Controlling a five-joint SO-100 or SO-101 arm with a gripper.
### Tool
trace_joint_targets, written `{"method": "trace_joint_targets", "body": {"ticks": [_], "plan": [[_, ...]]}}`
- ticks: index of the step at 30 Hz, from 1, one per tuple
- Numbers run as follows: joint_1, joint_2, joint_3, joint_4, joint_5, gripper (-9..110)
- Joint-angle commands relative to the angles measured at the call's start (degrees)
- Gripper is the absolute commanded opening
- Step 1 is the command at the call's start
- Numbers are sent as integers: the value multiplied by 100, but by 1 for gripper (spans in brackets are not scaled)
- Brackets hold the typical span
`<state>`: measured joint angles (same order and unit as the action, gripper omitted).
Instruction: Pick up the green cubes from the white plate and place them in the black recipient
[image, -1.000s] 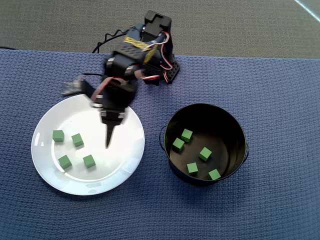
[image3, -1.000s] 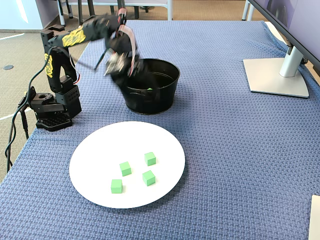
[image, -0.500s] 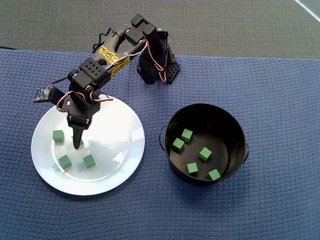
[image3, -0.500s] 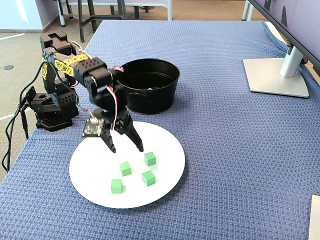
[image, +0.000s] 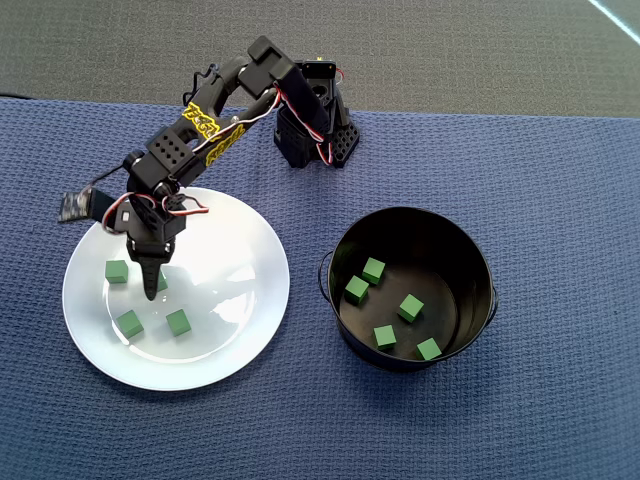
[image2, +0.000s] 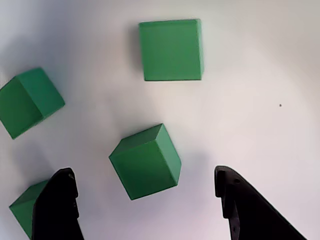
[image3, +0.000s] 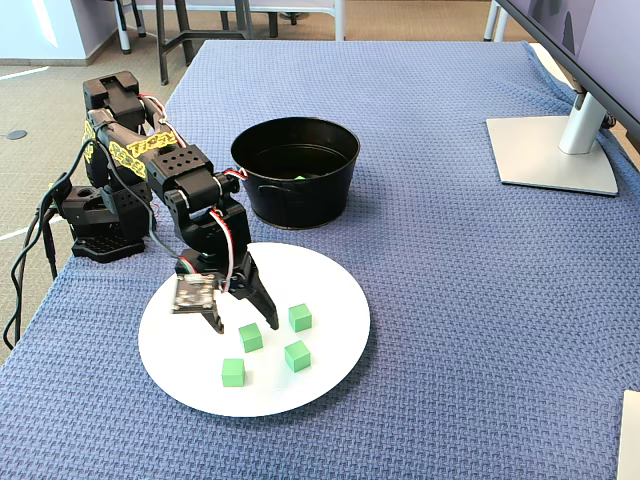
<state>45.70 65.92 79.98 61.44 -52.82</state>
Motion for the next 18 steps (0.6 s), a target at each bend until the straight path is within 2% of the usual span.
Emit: {"method": "trace_joint_targets", "body": {"ticks": [1, 9, 18], "plan": [[-35, -70, -220, -105, -958, 29], [-246, -334, -237, -299, -1986, 28], [-281, -492, -501, -299, -2021, 27]]}}
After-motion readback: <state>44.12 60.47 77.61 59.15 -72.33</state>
